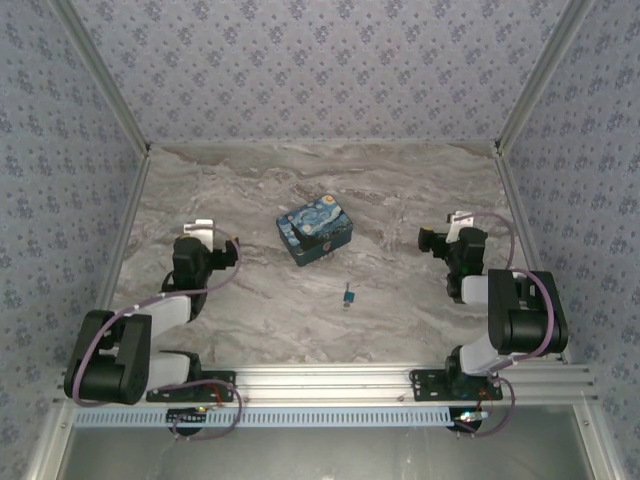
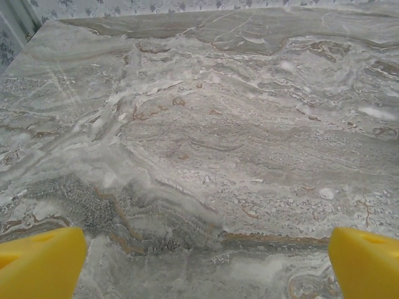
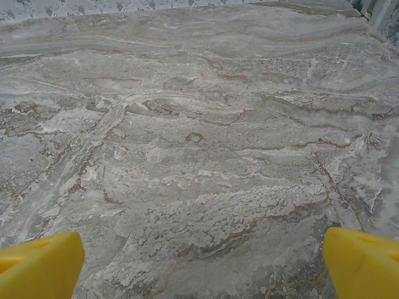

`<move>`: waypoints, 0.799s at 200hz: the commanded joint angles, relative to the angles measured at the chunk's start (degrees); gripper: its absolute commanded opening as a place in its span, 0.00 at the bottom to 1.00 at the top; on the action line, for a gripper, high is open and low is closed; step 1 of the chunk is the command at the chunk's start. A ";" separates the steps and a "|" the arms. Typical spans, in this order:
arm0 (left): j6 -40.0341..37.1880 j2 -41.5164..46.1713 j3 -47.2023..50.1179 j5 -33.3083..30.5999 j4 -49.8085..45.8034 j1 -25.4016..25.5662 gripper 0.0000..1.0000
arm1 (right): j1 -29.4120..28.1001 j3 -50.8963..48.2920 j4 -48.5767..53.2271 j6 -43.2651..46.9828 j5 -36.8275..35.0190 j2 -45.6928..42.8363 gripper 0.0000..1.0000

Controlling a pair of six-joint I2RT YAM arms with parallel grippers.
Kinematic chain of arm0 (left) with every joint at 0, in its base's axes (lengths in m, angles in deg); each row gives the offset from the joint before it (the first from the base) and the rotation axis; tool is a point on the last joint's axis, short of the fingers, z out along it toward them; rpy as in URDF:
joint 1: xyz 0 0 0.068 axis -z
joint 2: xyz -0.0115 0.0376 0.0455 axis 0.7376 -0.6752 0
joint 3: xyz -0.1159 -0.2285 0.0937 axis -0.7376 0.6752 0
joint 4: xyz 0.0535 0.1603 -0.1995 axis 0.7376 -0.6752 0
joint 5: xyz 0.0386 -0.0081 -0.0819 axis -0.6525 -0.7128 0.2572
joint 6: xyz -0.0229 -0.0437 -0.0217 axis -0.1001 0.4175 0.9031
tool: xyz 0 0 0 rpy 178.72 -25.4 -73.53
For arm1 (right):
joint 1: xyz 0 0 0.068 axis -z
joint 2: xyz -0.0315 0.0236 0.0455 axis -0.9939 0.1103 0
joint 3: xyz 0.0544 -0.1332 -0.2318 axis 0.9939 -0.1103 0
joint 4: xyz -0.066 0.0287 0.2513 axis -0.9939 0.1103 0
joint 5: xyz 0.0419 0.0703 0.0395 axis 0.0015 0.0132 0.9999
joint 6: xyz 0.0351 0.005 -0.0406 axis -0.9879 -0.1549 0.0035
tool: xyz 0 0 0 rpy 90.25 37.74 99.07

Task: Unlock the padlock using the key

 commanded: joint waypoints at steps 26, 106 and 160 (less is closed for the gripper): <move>-1.16 2.42 2.87 5.24 8.92 -2.03 1.00 | -0.43 1.11 0.56 1.22 -0.54 0.20 1.00; 0.31 2.55 2.74 9.36 8.33 -5.91 0.99 | -0.50 1.03 0.55 1.20 -0.62 0.19 1.00; -4.26 -2.92 6.76 7.99 22.46 -6.18 0.99 | -0.46 1.11 0.64 1.22 -0.59 0.20 1.00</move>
